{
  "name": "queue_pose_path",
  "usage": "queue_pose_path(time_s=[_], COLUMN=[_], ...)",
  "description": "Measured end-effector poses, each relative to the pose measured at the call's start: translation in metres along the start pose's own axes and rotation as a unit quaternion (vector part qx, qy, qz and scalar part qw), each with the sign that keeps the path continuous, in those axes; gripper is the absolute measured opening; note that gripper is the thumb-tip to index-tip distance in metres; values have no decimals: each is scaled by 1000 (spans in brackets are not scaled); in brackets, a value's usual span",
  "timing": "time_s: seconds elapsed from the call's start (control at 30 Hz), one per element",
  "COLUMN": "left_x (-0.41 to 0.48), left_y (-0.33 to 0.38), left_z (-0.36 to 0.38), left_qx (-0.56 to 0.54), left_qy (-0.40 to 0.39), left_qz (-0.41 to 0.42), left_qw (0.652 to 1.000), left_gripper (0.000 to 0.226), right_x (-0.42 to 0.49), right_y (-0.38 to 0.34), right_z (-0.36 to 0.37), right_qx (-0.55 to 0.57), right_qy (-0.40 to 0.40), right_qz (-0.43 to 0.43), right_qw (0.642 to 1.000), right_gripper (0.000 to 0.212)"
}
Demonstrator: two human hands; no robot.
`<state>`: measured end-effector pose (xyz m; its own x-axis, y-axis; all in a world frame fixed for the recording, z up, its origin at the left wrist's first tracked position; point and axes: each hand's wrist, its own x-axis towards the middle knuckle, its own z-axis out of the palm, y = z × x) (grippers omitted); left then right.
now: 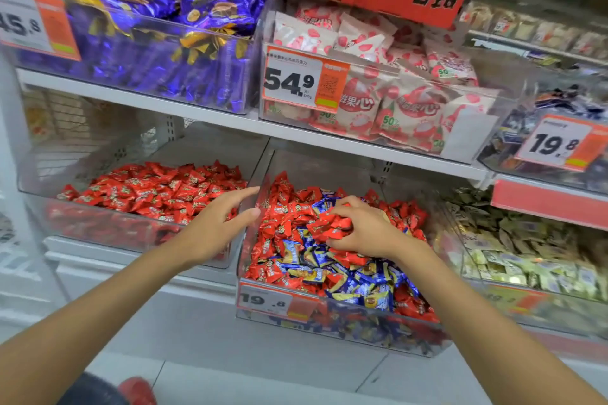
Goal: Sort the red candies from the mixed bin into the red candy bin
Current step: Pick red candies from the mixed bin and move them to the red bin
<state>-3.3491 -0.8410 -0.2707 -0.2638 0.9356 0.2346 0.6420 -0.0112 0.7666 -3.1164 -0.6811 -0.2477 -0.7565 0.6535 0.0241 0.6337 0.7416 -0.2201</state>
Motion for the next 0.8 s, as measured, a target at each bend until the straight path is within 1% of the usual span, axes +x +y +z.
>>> queue_pose_path(time_s=[0.07, 0.1, 0.17, 0.23, 0.3, 0.37, 0.4, 0.47, 0.53, 0.57, 0.6, 0.63, 0.67, 0.7, 0.73, 0.8], left_x=[3, 5, 10, 14, 19, 24, 27, 31, 35, 37, 38, 40, 41, 41, 42, 44], left_y=[2, 6, 19, 40, 61, 74, 78, 81, 83, 83, 83, 83, 81, 80, 77, 73], left_z=[-1, 0, 2, 9, 21, 37, 46, 64, 78, 85, 91, 97, 101, 103, 104, 101], left_qx=[21, 34, 74, 126, 165, 176, 172, 158, 119, 92, 72, 66, 66, 63, 52, 26], left_qy=[19, 33, 59, 74, 74, 44, 17, -50, -124, -155, -176, -186, -185, -176, -168, -163], left_qz=[12, 20, 45, 82, 129, 168, 172, 148, 106, 89, 83, 85, 93, 99, 98, 81], left_qw=[1000, 999, 995, 986, 975, 969, 970, 975, 979, 980, 978, 977, 976, 977, 979, 983], left_gripper=[78, 77, 77, 73, 63, 49, 43, 40, 47, 50, 51, 46, 36, 23, 11, 7], right_x=[-14, -23, -40, -54, -65, -72, -75, -77, -71, -67, -60, -53, -47, -43, -40, -41], right_y=[14, 19, 27, 35, 42, 49, 52, 54, 48, 43, 39, 36, 34, 35, 40, 47], right_z=[-10, -15, -23, -29, -34, -34, -33, -32, -33, -34, -32, -29, -23, -16, -10, -14], right_qx=[60, 107, 186, 228, 255, 275, 286, 292, 280, 275, 259, 225, 180, 150, 143, 189], right_qy=[10, 18, 50, 94, 123, 149, 165, 195, 209, 195, 164, 115, 63, 27, 13, 25], right_qz=[22, 28, 36, 43, 49, 57, 61, 63, 57, 50, 36, 15, -6, -13, -10, 15], right_qw=[998, 994, 981, 968, 958, 948, 942, 934, 935, 940, 951, 968, 982, 988, 990, 982], right_gripper=[52, 48, 47, 44, 34, 27, 26, 26, 27, 27, 30, 36, 43, 45, 43, 28])
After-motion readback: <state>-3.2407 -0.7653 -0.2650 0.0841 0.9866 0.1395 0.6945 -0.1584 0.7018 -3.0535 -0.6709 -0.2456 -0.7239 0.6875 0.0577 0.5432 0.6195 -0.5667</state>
